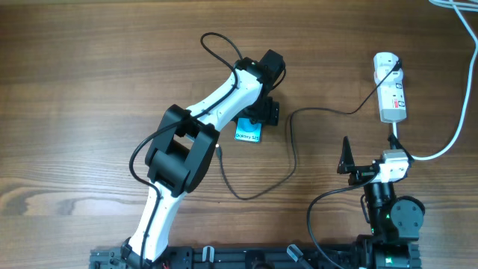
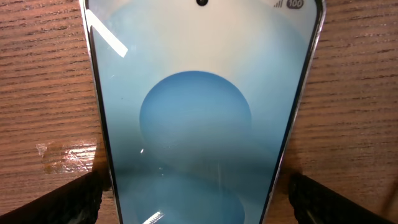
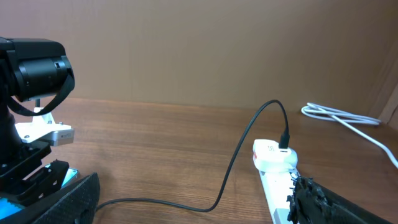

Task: Plug charger to phone and switch on socket
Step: 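Lower the left gripper and close it on the phone's sides, then lift the phone with the left gripper and pull it back slightly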

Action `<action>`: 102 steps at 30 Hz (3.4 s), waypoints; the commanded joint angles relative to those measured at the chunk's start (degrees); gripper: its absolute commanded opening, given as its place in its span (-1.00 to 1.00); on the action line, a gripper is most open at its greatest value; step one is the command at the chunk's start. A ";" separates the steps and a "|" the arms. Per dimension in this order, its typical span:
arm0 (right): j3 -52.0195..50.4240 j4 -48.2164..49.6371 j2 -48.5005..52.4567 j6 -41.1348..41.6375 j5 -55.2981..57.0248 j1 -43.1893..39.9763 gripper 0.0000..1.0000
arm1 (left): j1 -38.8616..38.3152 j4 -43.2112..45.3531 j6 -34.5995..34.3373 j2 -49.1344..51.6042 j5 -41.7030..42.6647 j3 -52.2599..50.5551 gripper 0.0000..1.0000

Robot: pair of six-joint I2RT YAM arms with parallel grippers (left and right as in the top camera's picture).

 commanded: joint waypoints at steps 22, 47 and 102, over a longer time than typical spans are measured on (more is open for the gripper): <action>-0.07 0.22 -0.46 -1.09 0.55 0.26 1.00 | 0.52 2.60 0.26 2.91 -3.56 -1.53 0.74; -0.07 0.22 -0.46 -1.09 0.55 0.26 0.99 | 5.38 -1.81 -0.96 -0.35 -1.51 -1.51 0.29; -0.07 0.22 -0.46 -1.09 0.55 0.26 0.99 | 16.94 2.54 4.79 -0.42 0.04 -4.66 0.61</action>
